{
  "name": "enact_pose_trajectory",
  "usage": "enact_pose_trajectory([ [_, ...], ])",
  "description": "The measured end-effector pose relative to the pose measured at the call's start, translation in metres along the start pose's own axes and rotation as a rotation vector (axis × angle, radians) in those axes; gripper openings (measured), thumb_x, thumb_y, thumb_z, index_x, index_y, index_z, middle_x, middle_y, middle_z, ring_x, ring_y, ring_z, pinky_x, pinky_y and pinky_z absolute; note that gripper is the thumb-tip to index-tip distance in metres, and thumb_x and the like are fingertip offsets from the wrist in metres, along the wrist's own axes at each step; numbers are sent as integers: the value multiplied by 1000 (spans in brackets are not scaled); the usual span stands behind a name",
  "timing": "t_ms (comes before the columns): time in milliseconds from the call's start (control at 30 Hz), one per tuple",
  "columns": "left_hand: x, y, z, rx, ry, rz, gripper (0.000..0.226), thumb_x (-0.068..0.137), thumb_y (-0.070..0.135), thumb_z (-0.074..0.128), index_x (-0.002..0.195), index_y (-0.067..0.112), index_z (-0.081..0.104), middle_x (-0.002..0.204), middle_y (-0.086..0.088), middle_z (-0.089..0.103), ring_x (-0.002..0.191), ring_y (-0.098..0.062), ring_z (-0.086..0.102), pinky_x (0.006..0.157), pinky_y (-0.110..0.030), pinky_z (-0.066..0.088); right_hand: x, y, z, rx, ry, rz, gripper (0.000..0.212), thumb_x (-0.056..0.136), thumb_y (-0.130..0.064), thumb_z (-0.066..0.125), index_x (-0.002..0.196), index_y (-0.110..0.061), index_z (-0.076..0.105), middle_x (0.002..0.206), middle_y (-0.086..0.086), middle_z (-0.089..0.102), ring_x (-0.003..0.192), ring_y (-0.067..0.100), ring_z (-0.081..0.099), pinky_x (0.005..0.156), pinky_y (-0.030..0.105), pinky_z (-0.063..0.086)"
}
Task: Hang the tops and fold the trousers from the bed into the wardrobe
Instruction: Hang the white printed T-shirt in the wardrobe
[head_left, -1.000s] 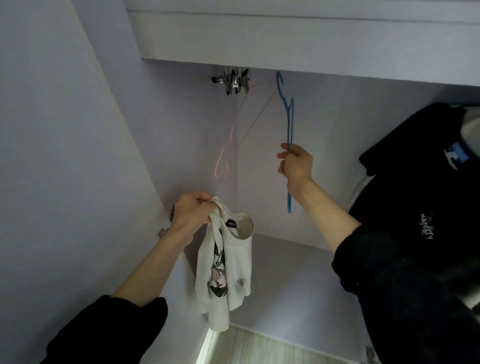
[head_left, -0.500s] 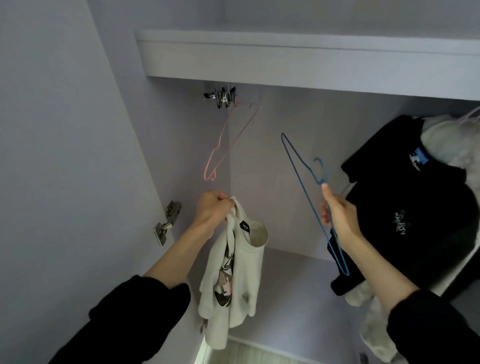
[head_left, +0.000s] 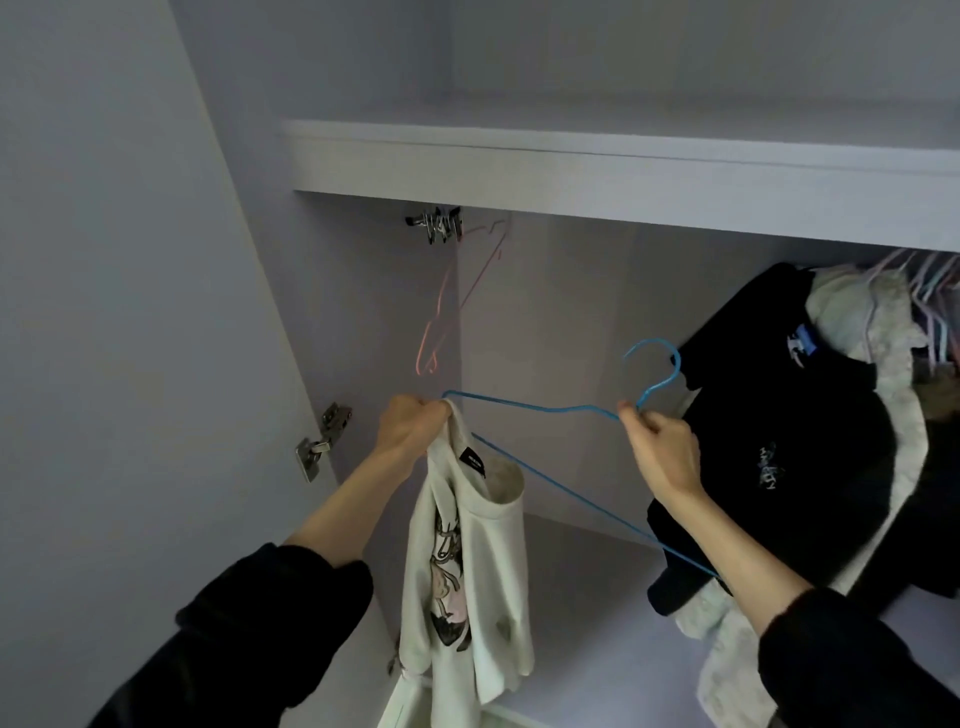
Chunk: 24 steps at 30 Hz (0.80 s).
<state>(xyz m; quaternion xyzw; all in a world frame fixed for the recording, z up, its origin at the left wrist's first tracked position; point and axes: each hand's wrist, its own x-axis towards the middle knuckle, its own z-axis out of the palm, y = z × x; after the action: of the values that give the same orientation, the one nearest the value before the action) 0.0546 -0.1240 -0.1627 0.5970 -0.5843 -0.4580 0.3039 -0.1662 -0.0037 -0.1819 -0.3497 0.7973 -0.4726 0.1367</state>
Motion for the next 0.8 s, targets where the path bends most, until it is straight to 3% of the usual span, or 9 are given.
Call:
enact_pose_trajectory([
  [100,5,-3,-4,-21,11,-20,10,81,14,54,81,5,56,83,-15,59,82,-29,61,77,-45,54,0,2,-4,-29,-63,-35,40,96,-27,44,66,-12,63,71,1,60,72,23,55,71,33,39],
  [300,10,-4,-8,13,24,25,18,85,18,52,70,10,48,73,-11,50,71,-23,51,63,-34,38,-3,2,-11,78,-83,-10,42,98,-27,44,61,-9,52,51,-1,39,48,14,38,53,30,31],
  [533,9,2,-11,231,-2,176,34,86,11,51,56,15,35,57,-3,35,55,-17,34,53,-27,27,-6,1,-15,92,-13,-30,43,96,-22,47,54,-11,45,54,2,45,52,15,40,56,31,32],
  [700,4,6,-10,407,-39,289,17,87,14,52,70,9,53,63,-2,50,62,-17,46,51,-28,33,-7,-11,-9,57,-29,-105,44,96,-24,47,59,0,50,50,2,46,48,16,40,56,30,32],
  [800,6,6,-18,440,-2,302,16,86,13,53,79,2,61,69,-8,56,68,-23,51,62,-31,40,-7,-20,-6,56,-8,-172,47,96,-24,48,69,14,50,63,23,54,55,23,44,57,32,34],
])
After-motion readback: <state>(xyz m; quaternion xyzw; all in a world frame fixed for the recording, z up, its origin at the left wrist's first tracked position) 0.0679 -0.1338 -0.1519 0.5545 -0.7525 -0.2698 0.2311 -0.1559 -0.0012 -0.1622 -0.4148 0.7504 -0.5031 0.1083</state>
